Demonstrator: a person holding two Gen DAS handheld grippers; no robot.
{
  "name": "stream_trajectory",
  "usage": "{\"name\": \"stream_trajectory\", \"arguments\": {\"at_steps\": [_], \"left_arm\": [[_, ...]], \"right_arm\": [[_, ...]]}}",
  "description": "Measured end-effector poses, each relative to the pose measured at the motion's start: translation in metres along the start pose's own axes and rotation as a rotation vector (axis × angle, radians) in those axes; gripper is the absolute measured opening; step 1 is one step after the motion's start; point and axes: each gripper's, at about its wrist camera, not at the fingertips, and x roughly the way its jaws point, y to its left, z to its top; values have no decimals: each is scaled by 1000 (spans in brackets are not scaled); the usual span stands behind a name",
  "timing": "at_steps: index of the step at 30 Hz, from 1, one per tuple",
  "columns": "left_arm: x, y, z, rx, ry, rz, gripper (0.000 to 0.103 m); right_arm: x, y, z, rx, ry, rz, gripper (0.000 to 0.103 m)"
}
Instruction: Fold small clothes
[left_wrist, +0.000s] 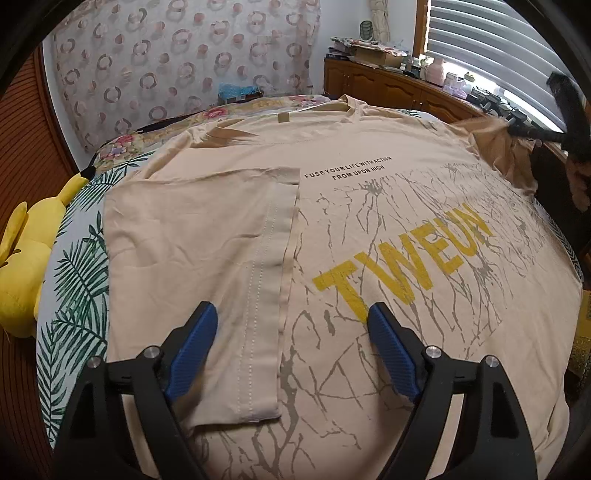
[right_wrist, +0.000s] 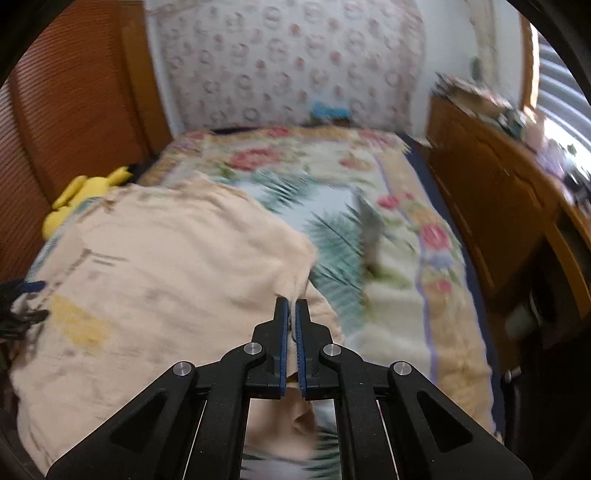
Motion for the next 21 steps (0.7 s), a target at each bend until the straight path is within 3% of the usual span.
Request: {"name": "stream_trajectory", "arguments": {"at_steps": [7, 8, 9, 11, 14, 21], "left_arm": [[0, 0, 1, 1, 0, -1, 85], [0, 0, 1, 1, 0, -1, 85], [0, 0, 0, 1, 0, -1, 85], [0, 0, 1, 0, 0, -1, 85], [0, 0, 1, 1, 0, -1, 85], [0, 0, 1, 1, 1, 0, 86]], "right_arm": [[-1, 93, 33, -127, -30, 149, 2], [2, 102, 36, -126, -27, 167, 5], [6, 111, 39, -128, -25, 188, 17], [13, 123, 43, -138, -30, 188, 24], [19, 128, 39, -154, -21, 167, 24], [38, 107, -5, -148, 72, 59, 27]]}}
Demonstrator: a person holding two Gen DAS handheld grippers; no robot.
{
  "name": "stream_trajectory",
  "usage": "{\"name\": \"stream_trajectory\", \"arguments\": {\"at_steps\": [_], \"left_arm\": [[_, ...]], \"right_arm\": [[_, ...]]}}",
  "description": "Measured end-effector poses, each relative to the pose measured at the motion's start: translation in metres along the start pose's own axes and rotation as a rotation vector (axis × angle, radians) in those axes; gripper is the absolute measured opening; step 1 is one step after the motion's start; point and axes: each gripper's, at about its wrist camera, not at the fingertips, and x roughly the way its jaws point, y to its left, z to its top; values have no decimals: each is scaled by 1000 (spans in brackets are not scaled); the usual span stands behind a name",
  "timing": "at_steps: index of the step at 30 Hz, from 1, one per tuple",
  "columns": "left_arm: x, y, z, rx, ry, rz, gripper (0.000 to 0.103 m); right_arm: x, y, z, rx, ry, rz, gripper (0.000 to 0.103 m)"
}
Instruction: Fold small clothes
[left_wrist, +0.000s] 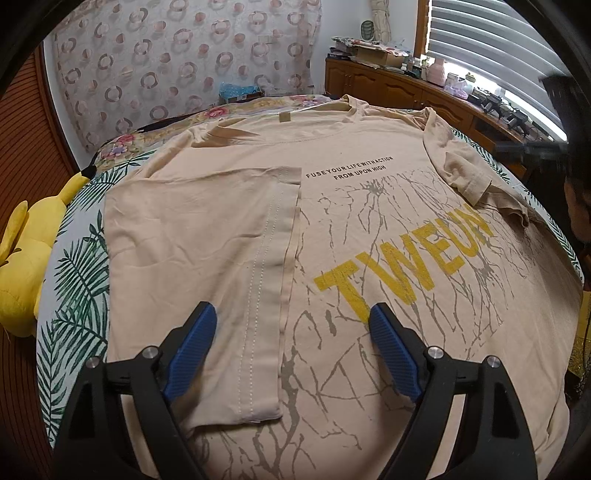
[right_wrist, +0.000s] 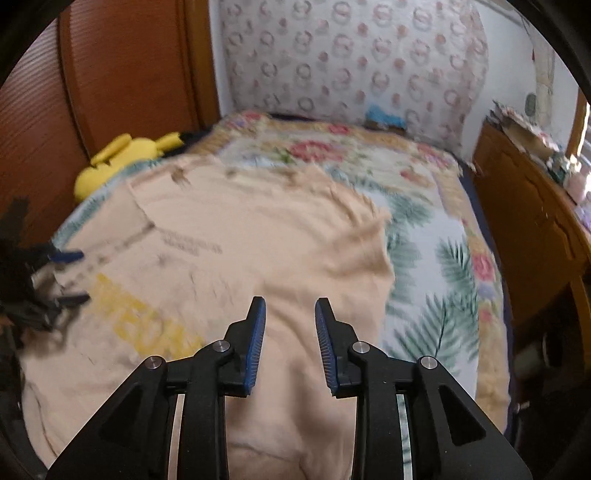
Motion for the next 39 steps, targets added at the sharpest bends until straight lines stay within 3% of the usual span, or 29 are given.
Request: {"name": "stream_trajectory", "arguments": {"at_steps": [7, 14, 21, 26, 34, 35, 39], "left_arm": [[0, 0, 0, 0, 0, 1, 86], [-6, 0, 2, -10, -30, 25, 86], [-25, -26, 25, 0, -108, -78, 86], [-16, -53, 48, 42, -101, -156, 85], [14, -96, 78, 100, -42, -251, 72], [18, -103, 81, 110, -34, -262, 62], [36, -128, 88, 143, 5, -308, 46]], "right_arm": [[16, 9, -42, 3, 59, 25, 27], [1, 17, -67, -25, 41, -21, 28], [-16, 12, -84, -26, 20, -50, 32], [-16, 3, -91, -5, 16, -89, 36], [-18, -4, -98, 41, -15, -75, 42], [-18, -4, -98, 41, -17, -73, 42], [-17, -6, -100, 48, -22, -63, 43]]}}
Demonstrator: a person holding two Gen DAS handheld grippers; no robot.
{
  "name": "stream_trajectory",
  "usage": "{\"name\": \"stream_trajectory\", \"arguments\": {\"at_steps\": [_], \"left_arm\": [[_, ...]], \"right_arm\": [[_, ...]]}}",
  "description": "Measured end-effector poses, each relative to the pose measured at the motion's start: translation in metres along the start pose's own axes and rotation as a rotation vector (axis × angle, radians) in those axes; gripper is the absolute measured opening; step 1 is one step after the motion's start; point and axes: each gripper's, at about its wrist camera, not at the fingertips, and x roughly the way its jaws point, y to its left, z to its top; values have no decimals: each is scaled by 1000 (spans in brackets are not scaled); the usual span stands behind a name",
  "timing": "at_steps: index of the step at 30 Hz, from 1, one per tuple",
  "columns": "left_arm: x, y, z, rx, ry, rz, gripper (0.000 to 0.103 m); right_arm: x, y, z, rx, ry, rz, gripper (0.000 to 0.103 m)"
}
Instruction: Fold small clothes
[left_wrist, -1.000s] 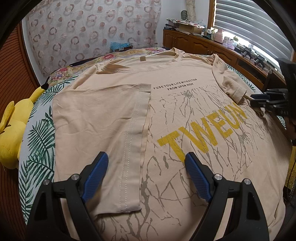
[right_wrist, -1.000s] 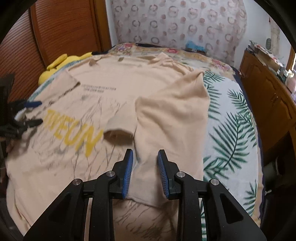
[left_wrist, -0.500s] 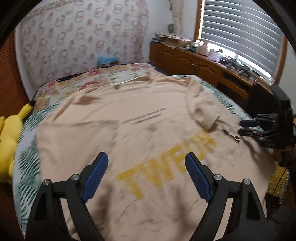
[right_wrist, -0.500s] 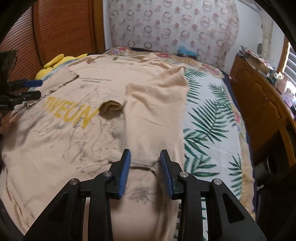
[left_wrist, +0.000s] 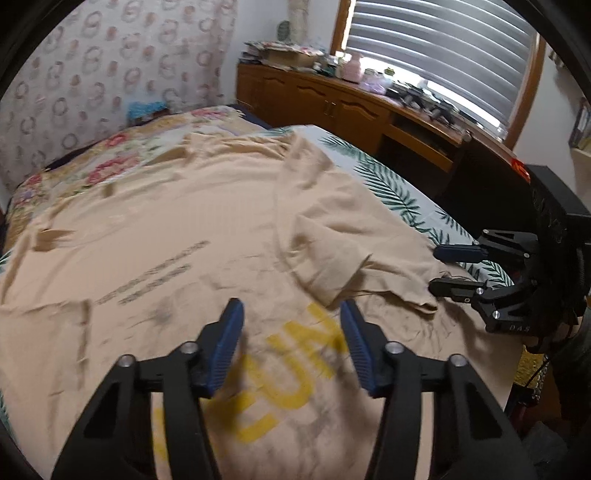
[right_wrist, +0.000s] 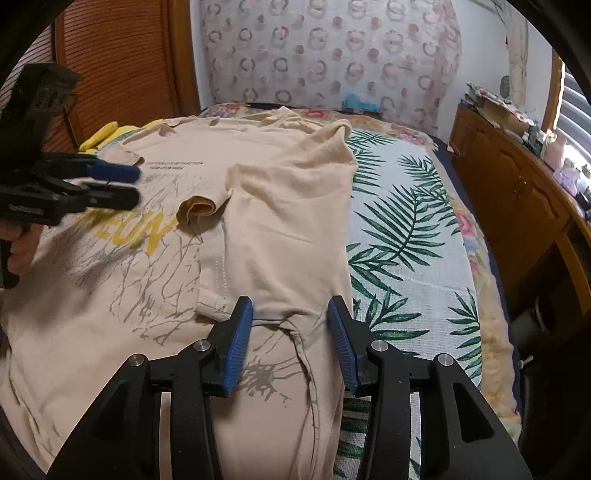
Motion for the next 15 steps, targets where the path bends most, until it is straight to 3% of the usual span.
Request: {"name": "stream_trajectory", "arguments": {"at_steps": [7, 9, 11, 15], "left_arm": [[24, -18, 12, 55, 29, 3, 35], [28, -19, 15, 67, 33, 15, 14], [29, -17, 17, 81, 35, 31, 5], [11, -6, 19, 72, -12, 54, 3]], "right_arm": [[-1, 1, -1, 6, -7, 0, 43], [-1, 1, -1, 7, -8, 0, 43], [-1, 2, -1, 6, -8, 0, 43], [-1, 1, -1, 6, -8, -1, 43]]}}
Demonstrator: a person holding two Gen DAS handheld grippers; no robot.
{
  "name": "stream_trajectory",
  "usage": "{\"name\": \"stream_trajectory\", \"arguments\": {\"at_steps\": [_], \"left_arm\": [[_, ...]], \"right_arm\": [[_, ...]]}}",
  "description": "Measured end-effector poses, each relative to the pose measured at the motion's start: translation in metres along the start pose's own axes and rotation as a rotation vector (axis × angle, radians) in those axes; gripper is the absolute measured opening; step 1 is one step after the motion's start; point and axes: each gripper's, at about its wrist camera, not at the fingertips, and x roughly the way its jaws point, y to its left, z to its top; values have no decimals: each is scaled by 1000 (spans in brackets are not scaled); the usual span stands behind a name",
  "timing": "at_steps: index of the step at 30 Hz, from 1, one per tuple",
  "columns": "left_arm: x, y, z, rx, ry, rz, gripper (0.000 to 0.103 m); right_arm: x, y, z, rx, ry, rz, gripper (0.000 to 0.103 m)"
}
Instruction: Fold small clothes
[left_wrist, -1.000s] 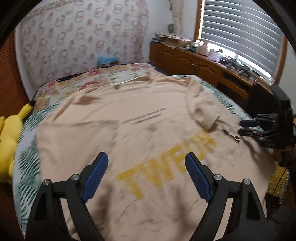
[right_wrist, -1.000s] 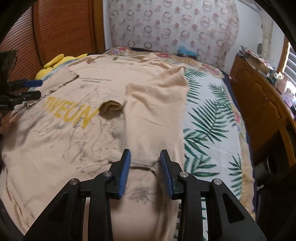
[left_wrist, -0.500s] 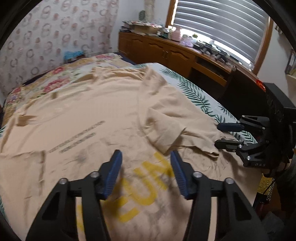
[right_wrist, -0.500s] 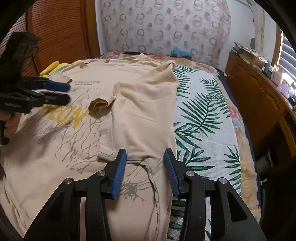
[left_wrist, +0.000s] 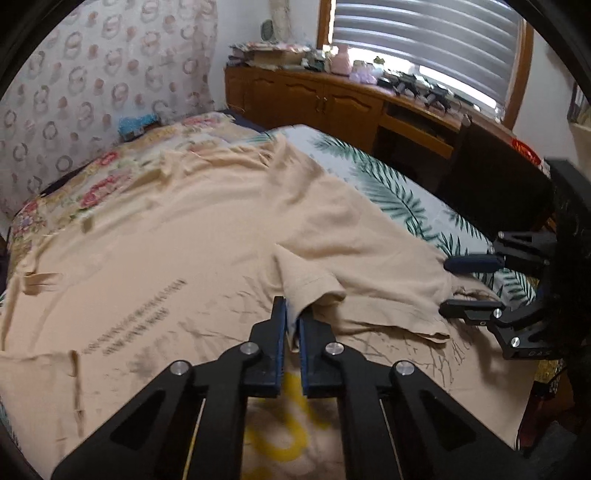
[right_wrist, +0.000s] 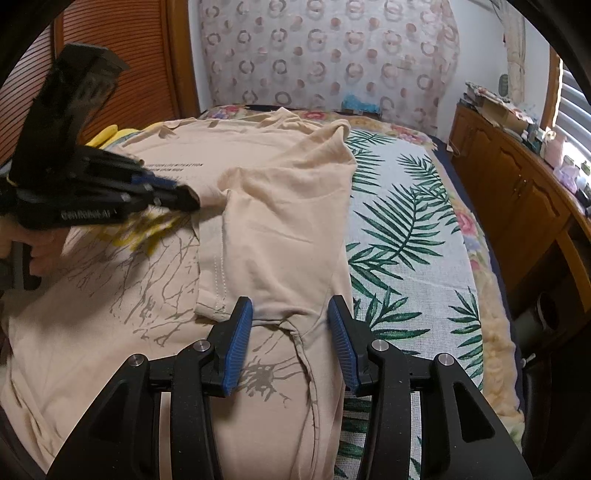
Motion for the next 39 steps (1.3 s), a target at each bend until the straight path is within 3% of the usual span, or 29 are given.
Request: {"name": "stream_trajectory", "arguments": {"at_steps": [14, 17, 22, 28, 34, 35, 39], "left_arm": [[-10, 43, -11, -56, -22, 121, 3], [-12, 55, -15, -93, -13, 118, 4], [-34, 72, -25, -119, -50, 138, 12], [-64, 99, -36, -143, -89, 187, 29], [-89, 140, -53, -209, -116, 262, 47], [-92, 148, -57, -218, -116, 285, 54], [-94, 172, -71, -254, -86, 327, 56]], "right_arm": [[0, 0, 0, 0, -1, -2, 43], [0, 0, 1, 1, -1, 0, 43], [0, 0, 1, 1, -1, -1, 43], [0, 0, 0, 2, 0, 0, 43], [0, 0, 0, 2, 0, 0, 43], [0, 0, 0, 2, -1, -1, 43], [0, 0, 0, 3, -1, 0, 43]]}}
